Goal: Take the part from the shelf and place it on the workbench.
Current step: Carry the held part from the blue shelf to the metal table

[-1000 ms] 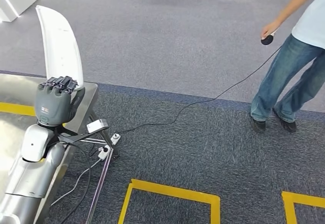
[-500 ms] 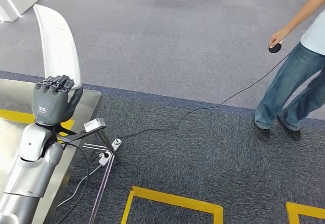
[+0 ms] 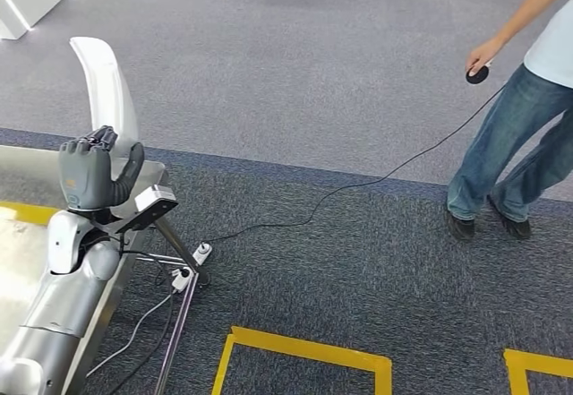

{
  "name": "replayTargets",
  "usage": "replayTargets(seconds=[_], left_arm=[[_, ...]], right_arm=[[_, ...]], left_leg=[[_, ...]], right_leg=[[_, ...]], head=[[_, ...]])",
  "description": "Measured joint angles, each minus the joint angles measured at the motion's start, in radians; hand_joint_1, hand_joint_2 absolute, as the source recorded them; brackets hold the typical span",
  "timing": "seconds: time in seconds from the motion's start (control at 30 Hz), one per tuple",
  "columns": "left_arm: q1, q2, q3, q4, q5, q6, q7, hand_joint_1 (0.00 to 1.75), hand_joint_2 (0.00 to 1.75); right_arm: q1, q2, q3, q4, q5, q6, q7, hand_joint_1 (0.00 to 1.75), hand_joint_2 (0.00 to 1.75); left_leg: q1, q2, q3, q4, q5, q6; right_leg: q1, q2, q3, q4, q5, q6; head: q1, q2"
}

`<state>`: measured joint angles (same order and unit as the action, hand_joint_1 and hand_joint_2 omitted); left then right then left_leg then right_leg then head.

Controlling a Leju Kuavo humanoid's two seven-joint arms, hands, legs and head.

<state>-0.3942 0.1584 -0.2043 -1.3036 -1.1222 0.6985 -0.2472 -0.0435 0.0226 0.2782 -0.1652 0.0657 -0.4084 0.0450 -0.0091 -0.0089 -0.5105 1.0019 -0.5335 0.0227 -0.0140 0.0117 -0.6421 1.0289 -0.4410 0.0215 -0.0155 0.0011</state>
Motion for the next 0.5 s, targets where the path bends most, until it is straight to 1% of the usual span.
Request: replayTargets(seconds=[0.03, 0.07, 0.13, 0.17, 0.2, 0.23, 0.27, 0.3, 0.33, 0.37, 0.4, 0.43, 0.47, 0.5], left_arm=[[-0.001, 0.001, -0.003, 0.003, 0.001, 0.000, 0.005, 1.75, 1.75], [-0.004, 0.004, -0.006, 0.006, 0.001, 0.000, 0.010, 1.75, 1.75], [-0.008, 0.011, -0.011, 0.008, -0.003, 0.001, 0.018, 1.75, 1.75], [-0.012, 0.013, -0.013, 0.009, -0.005, 0.001, 0.021, 1.75, 1.75], [-0.015, 0.014, -0.015, 0.010, -0.007, 0.001, 0.023, 1.75, 1.75], [-0.017, 0.013, -0.016, 0.012, -0.008, 0.001, 0.025, 1.75, 1.75], [-0.018, 0.013, -0.017, 0.014, -0.009, 0.001, 0.026, 1.75, 1.75], [-0.018, 0.013, -0.019, 0.016, -0.009, 0.001, 0.027, 1.75, 1.75], [-0.017, 0.013, -0.021, 0.019, -0.009, 0.001, 0.027, 1.75, 1.75], [-0.017, 0.013, -0.023, 0.022, -0.009, 0.001, 0.027, 1.75, 1.75], [-0.017, 0.013, -0.025, 0.024, -0.009, 0.001, 0.027, 1.75, 1.75], [-0.017, 0.013, -0.027, 0.026, -0.010, 0.001, 0.027, 1.75, 1.75], [-0.019, 0.014, -0.028, 0.027, -0.010, 0.001, 0.027, 1.75, 1.75], [-0.020, 0.015, -0.029, 0.027, -0.010, 0.001, 0.028, 1.75, 1.75]], right_arm=[[0.000, 0.001, 0.001, 0.000, 0.002, -0.001, 0.000, 0.00, 0.00], [0.000, 0.002, 0.003, 0.000, 0.005, -0.002, 0.000, 0.00, 0.00], [-0.002, 0.005, 0.008, 0.000, 0.010, -0.004, 0.001, 0.00, 0.00], [-0.003, 0.005, 0.011, 0.000, 0.013, -0.007, 0.002, 0.00, 0.00], [-0.003, 0.005, 0.013, 0.000, 0.015, -0.009, 0.002, 0.00, 0.00], [-0.004, 0.004, 0.014, 0.000, 0.016, -0.011, 0.003, 0.00, 0.00], [-0.004, 0.005, 0.015, 0.000, 0.016, -0.012, 0.003, 0.00, 0.00], [-0.003, 0.005, 0.016, 0.000, 0.016, -0.012, 0.003, 0.00, 0.00], [-0.002, 0.005, 0.017, 0.000, 0.017, -0.012, 0.003, 0.00, 0.00], [-0.002, 0.005, 0.017, 0.000, 0.017, -0.012, 0.004, 0.00, 0.00], [-0.002, 0.004, 0.017, 0.000, 0.017, -0.012, 0.004, 0.00, 0.00], [-0.002, 0.004, 0.017, 0.000, 0.017, -0.012, 0.005, 0.00, 0.00], [-0.002, 0.005, 0.017, 0.000, 0.017, -0.012, 0.005, 0.00, 0.00], [-0.002, 0.006, 0.017, 0.000, 0.017, -0.012, 0.005, 0.00, 0.00]], left_leg=[[-0.001, 0.000, -0.001, 0.002, 0.000, 0.001], [-0.003, 0.000, -0.001, 0.000, 0.002, 0.005], [0.000, -0.001, 0.015, -0.028, 0.020, 0.016], [0.003, -0.002, 0.026, -0.047, 0.030, 0.021], [0.007, -0.004, 0.036, -0.062, 0.038, 0.023], [0.008, -0.007, 0.039, -0.067, 0.041, 0.023], [0.010, -0.011, 0.041, -0.068, 0.041, 0.024], [0.012, -0.016, 0.041, -0.067, 0.039, 0.022], [0.014, -0.024, 0.042, -0.065, 0.036, 0.019], [0.018, -0.033, 0.043, -0.060, 0.032, 0.013], [0.024, -0.043, 0.044, -0.052, 0.024, 0.005], [0.031, -0.053, 0.043, -0.039, 0.013, -0.006], [0.035, -0.062, 0.036, -0.021, -0.001, -0.017], [0.038, -0.070, 0.027, -0.005, -0.012, -0.026]], right_leg=[[-0.002, -0.001, 0.001, -0.002, 0.002, 0.003], [-0.005, -0.003, 0.004, -0.007, 0.006, 0.007], [-0.005, -0.006, 0.004, -0.014, 0.010, 0.016], [-0.004, -0.006, -0.003, -0.001, 0.002, 0.020], [-0.004, -0.006, -0.021, 0.034, -0.016, 0.023], [-0.005, -0.005, -0.047, 0.089, -0.040, 0.027], [-0.007, -0.005, -0.081, 0.155, -0.065, 0.032], [-0.011, -0.006, -0.110, 0.208, -0.079, 0.039], [-0.015, -0.006, -0.126, 0.233, -0.077, 0.046], [-0.020, -0.006, -0.123, 0.221, -0.057, 0.053], [-0.025, -0.003, -0.102, 0.174, -0.024, 0.061], [-0.031, 0.011, -0.072, 0.117, 0.000, 0.071], [-0.037, 0.031, -0.041, 0.063, 0.010, 0.075], [-0.041, 0.047, -0.019, 0.031, 0.009, 0.071]], head=[[0.000, 0.000], [-0.001, 0.000], [-0.002, 0.000], [-0.001, 0.000], [0.001, 0.000], [0.003, 0.000], [0.003, 0.000], [0.003, 0.000], [0.002, 0.000], [0.002, 0.000], [0.003, 0.000], [0.003, 0.000], [0.006, 0.000], [0.010, 0.000]])
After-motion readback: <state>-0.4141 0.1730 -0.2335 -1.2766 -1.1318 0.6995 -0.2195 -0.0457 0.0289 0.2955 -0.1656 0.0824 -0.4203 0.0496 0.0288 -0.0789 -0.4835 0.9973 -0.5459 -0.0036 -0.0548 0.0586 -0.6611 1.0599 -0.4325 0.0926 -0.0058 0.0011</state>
